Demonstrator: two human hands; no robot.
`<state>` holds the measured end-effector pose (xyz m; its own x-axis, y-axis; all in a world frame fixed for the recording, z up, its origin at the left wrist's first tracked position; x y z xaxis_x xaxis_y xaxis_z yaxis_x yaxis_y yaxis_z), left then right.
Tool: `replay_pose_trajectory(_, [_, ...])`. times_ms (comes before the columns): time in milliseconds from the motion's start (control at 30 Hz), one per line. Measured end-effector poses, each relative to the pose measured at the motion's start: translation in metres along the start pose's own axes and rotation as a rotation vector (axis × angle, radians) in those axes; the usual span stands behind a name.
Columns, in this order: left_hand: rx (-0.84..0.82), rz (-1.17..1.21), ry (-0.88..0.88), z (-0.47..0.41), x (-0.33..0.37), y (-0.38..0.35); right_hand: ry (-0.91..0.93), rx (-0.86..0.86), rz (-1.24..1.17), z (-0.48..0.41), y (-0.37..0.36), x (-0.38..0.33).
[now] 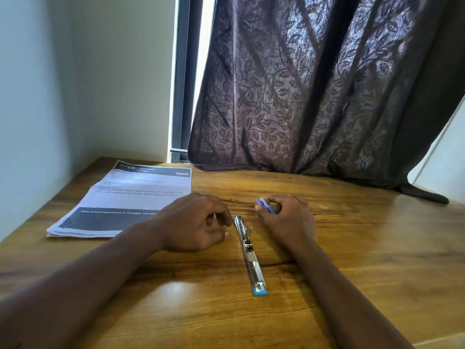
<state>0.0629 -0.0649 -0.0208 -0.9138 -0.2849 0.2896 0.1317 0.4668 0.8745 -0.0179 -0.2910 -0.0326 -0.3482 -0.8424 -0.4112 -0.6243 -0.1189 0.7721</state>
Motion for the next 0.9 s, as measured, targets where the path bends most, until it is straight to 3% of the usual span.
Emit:
replay_pose_trajectory(267, [-0.046,0.088,0.04,0.0,-0.008,-0.002,-0.059,-0.098,0.097,0.0,-0.006,0.002])
replay_pose_trajectory(433, [-0.027,0.066,0.076,-0.005,-0.01,-0.003,0.216,0.095,-0.212,0.011,0.016,-0.004])
replay_pose_trajectory(533, [0.004,0.091,0.113,-0.004,-0.014,-0.003,0.312,-0.125,-0.128,0.019,0.027,-0.012])
replay_pose_trajectory(667, [0.099,0.195,0.177,-0.004,-0.017,-0.001,0.292,-0.385,0.042,0.026,0.029,-0.019])
replay_pose_trajectory(767, [0.155,0.327,0.242,-0.004,-0.019,-0.001,0.305,-0.431,0.11,0.028,0.026,-0.023])
replay_pose_trajectory(900, [0.196,0.471,0.327,-0.002,-0.021,0.0,0.264,-0.448,-0.146,0.029,0.021,-0.026])
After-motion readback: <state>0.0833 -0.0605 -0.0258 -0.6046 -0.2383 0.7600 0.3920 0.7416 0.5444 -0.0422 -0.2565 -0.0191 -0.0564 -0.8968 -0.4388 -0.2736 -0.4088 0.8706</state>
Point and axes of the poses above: each hand's wrist, its own z-axis away from the middle knuckle, its own y-axis out of the back of the hand, x = y × z, the point moved 1 cm from there along -z, towards the middle knuckle, and after that the axes turned 1 degree about -y, right-handed, at the moved point
